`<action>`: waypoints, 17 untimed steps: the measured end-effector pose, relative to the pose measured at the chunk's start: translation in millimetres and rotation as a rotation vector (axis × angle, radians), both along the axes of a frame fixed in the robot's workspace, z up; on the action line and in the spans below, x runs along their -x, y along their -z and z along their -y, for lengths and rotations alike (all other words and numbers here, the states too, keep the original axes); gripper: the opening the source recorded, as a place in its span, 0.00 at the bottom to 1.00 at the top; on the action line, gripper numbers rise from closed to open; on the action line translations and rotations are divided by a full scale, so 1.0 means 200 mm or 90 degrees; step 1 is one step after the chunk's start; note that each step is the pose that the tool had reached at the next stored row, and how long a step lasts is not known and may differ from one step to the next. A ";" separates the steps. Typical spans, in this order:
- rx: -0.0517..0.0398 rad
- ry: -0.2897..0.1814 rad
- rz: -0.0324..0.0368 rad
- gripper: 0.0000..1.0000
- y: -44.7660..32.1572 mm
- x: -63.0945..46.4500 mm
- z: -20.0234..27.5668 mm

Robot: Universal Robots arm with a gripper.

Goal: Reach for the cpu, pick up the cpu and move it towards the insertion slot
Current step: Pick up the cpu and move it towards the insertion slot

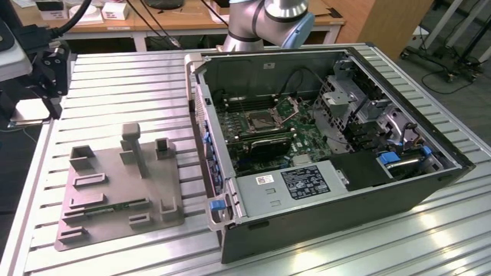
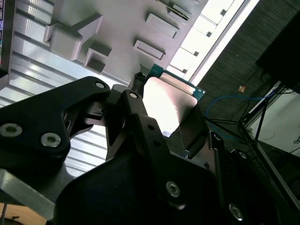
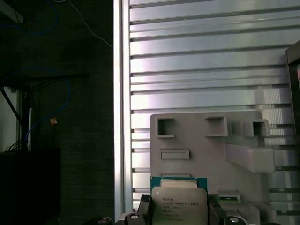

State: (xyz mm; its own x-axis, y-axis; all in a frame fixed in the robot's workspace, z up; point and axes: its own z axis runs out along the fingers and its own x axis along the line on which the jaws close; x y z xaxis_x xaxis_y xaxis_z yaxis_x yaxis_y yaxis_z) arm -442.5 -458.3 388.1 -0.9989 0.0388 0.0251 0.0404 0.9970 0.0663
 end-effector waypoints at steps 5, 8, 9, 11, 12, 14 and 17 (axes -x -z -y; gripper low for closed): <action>0.0000 0.000 0.0000 0.54 -0.017 0.00 0.000; 0.0000 0.000 0.0000 0.54 -0.026 0.00 0.000; 0.0000 0.000 0.0000 0.54 -0.028 0.00 0.000; 0.0000 0.000 0.0000 0.54 -0.034 0.00 0.000; 0.0000 0.000 0.0000 0.54 -0.038 0.00 0.000; 0.0000 0.000 0.0000 0.54 -0.045 0.00 0.000; 0.0000 0.000 0.0000 0.54 -0.056 0.00 0.000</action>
State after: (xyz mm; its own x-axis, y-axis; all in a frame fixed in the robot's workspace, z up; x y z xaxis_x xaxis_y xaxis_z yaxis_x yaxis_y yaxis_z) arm -442.5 -458.3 399.2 -0.9989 0.0387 0.0251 0.0403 0.9970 0.0663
